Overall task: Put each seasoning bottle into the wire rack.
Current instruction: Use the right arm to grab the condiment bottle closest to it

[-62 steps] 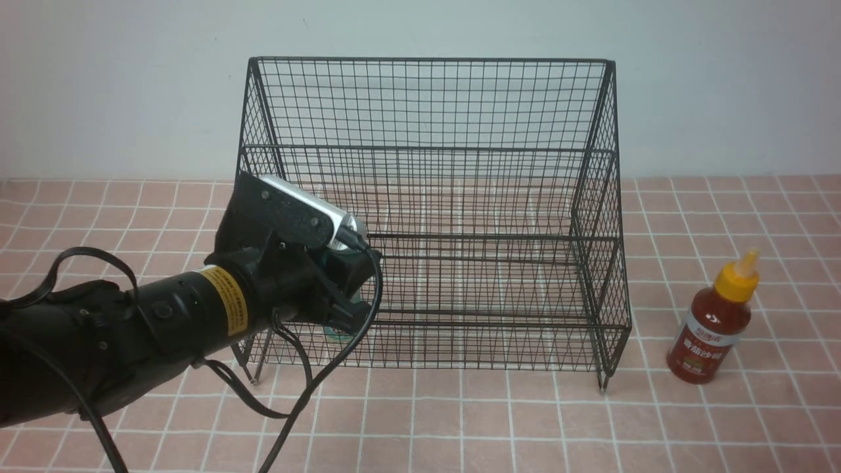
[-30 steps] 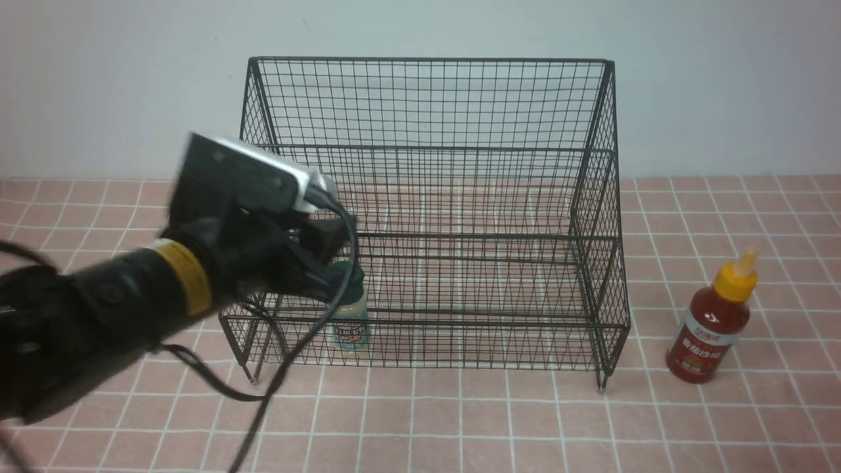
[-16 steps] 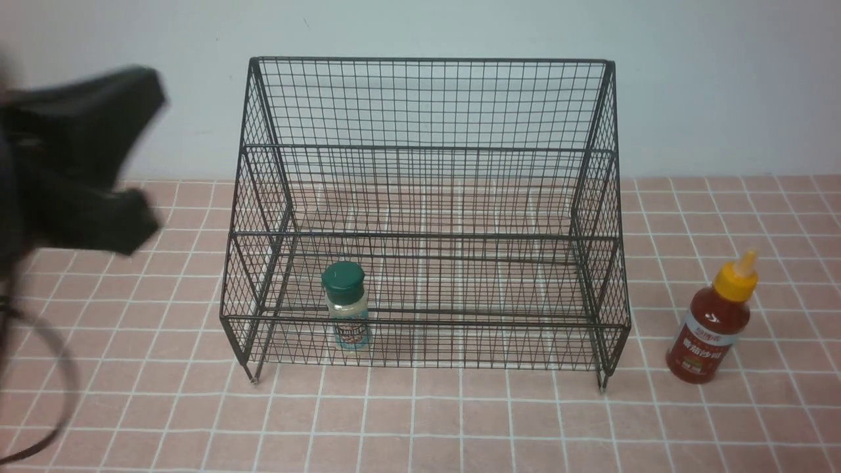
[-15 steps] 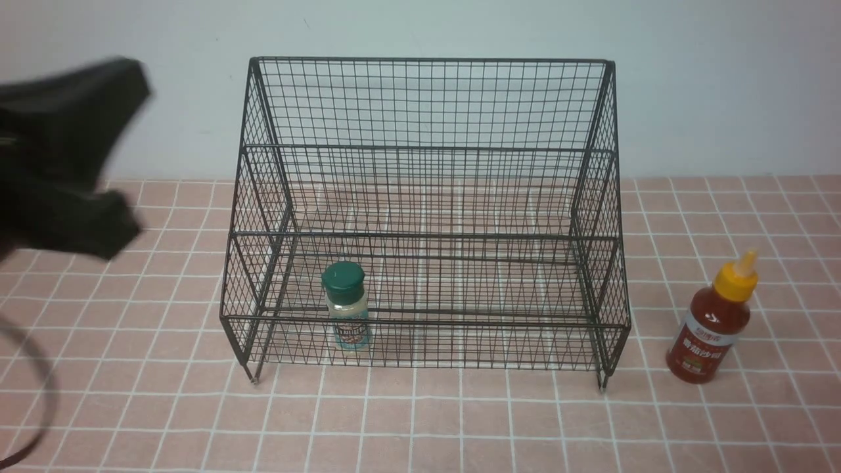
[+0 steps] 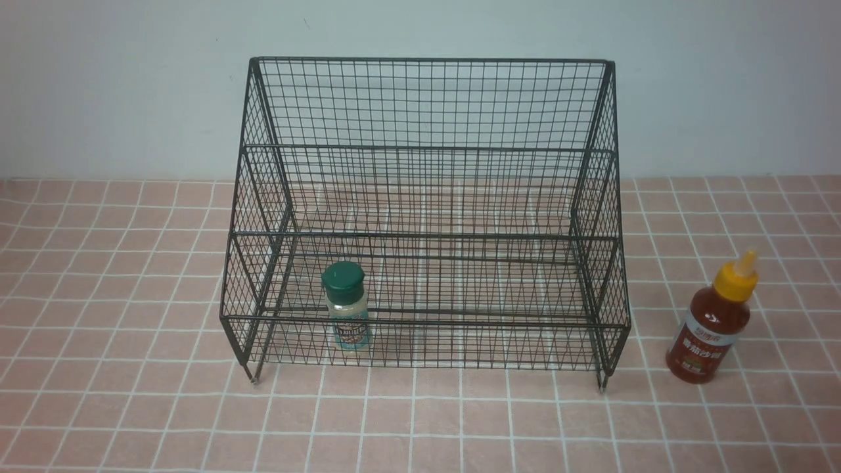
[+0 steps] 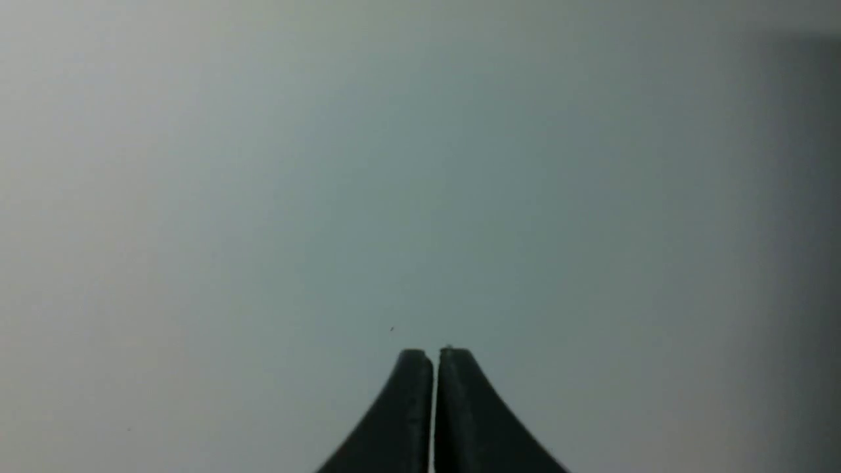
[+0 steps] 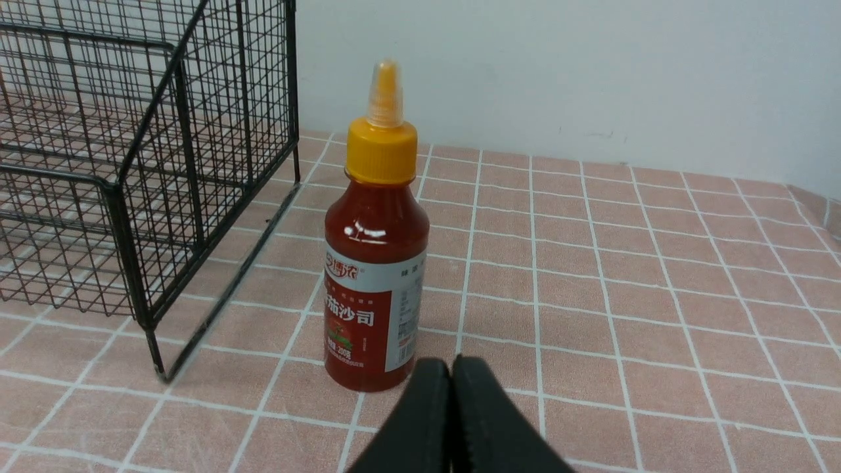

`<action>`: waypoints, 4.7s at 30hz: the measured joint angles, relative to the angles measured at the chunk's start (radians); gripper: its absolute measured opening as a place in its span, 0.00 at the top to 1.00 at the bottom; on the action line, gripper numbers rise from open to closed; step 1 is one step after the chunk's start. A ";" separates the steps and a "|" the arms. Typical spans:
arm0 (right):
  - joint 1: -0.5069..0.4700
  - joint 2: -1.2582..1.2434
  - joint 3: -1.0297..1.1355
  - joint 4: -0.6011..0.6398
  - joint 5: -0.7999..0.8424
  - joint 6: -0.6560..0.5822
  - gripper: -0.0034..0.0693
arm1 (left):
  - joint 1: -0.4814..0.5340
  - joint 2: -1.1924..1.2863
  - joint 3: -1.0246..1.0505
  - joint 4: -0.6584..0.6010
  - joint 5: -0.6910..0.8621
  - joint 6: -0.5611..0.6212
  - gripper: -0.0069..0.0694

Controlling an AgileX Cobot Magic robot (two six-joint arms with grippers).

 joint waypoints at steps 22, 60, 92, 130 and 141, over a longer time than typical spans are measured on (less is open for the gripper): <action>0.000 0.000 0.000 0.000 0.000 0.000 0.97 | 0.010 -0.275 0.040 -1.385 0.688 1.407 0.92; 0.000 0.000 0.000 0.000 0.001 0.000 0.97 | 0.275 -0.391 0.681 -1.481 0.599 1.534 0.92; 0.000 0.000 0.004 0.183 -0.542 0.213 0.97 | 0.275 -0.391 0.681 -1.481 0.599 1.535 0.92; 0.000 1.161 -0.264 -0.061 -1.108 0.257 0.40 | 0.275 -0.391 0.681 -1.481 0.599 1.535 0.92; 0.000 1.459 -0.382 -0.096 -1.171 0.273 0.36 | 0.275 -0.391 0.681 -1.481 0.599 1.535 0.92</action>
